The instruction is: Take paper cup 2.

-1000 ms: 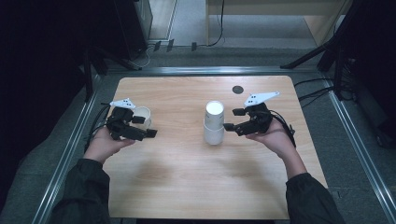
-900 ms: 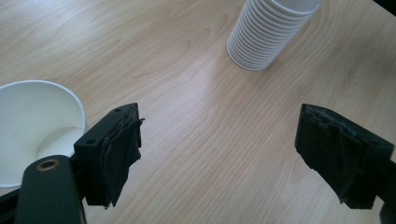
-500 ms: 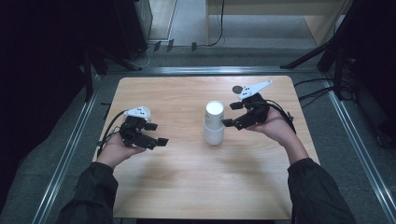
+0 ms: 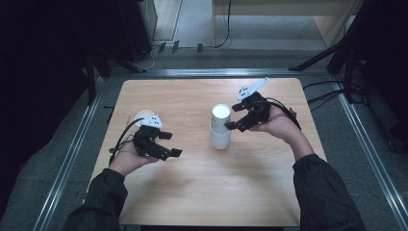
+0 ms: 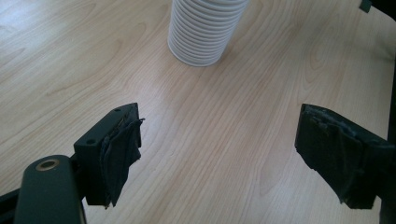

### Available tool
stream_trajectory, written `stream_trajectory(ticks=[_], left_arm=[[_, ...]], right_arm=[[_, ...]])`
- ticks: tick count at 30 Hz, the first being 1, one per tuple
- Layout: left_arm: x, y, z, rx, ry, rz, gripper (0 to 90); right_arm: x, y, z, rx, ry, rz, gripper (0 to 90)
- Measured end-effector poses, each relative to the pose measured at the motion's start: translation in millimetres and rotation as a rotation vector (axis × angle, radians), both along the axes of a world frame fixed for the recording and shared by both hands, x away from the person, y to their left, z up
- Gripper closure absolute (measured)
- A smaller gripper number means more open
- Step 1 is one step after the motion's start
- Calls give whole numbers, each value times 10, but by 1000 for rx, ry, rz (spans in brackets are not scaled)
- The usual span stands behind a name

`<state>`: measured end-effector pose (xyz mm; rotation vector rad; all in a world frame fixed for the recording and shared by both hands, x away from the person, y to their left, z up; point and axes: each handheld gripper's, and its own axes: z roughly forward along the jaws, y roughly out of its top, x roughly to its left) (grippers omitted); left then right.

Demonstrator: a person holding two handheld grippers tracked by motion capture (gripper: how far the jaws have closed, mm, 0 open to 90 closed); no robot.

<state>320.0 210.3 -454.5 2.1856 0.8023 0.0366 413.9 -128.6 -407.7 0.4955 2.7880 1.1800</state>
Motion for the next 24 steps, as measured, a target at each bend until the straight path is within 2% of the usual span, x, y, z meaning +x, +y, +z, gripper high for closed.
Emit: stream_trajectory(ticks=[5,9,13,18,20,24], left_arm=[[-4,-40,-20,13,0,-24,148],[-4,-69,-36,21,6,-30,148],[-9,-86,-48,36,8,-41,148],[-9,-87,-62,47,9,-42,148],[-9,-82,-68,50,10,-38,148],[-8,-73,-73,54,10,-38,150]], right_arm=[[47,111,2,-16,8,50,237],[75,213,35,-84,15,84,249],[107,313,92,-131,25,101,243],[119,433,172,-198,11,135,238],[116,471,199,-226,2,131,241],[137,492,240,-238,14,117,286]])
